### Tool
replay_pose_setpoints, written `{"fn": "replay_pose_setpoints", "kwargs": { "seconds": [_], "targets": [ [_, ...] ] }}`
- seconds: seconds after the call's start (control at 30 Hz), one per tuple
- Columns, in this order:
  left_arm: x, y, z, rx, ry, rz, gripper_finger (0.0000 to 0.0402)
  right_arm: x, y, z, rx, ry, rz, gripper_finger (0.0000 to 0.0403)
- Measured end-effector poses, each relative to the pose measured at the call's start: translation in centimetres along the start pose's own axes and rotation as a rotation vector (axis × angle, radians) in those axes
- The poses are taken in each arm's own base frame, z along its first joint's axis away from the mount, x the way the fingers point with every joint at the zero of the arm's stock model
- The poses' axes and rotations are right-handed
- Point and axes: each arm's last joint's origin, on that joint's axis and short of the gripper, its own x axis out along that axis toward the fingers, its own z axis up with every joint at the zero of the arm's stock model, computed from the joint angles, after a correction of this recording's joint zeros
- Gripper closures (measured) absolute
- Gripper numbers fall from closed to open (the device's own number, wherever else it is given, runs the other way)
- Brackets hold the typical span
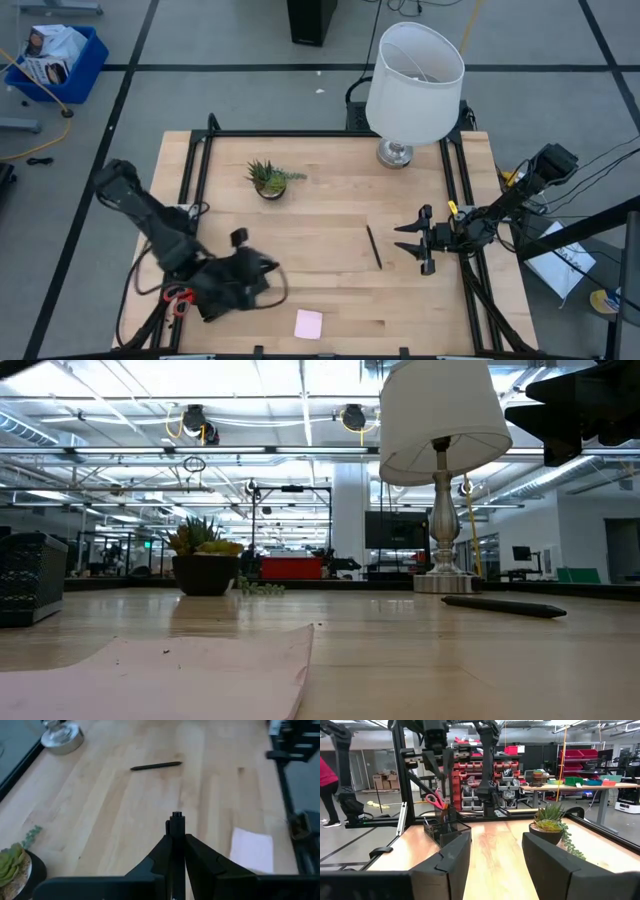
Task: Pick and place office supplies into organizer
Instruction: Put the left pen into the top left section of the desk organizer
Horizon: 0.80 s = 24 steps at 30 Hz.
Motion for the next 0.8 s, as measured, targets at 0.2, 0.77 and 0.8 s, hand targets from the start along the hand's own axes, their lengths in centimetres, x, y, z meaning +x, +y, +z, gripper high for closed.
{"fn": "replay_pose_setpoints", "kwargs": {
  "seconds": [0.2,0.77,0.8],
  "targets": [
    [-3.8,0.0,-3.1,0.083,-0.065,-0.087,0.0355,0.0,0.0,0.0,0.000,0.000,0.000,0.0228],
    [-7.6,3.9,-10.4,0.091,-0.359,-0.339,0.0355,0.0,0.0,0.0,0.000,0.000,0.000,0.0227],
    [-7.6,4.3,-10.6,0.077,-0.362,-0.349,0.0355,0.0,0.0,0.0,0.000,0.000,0.000,0.0228]
  ]
}}
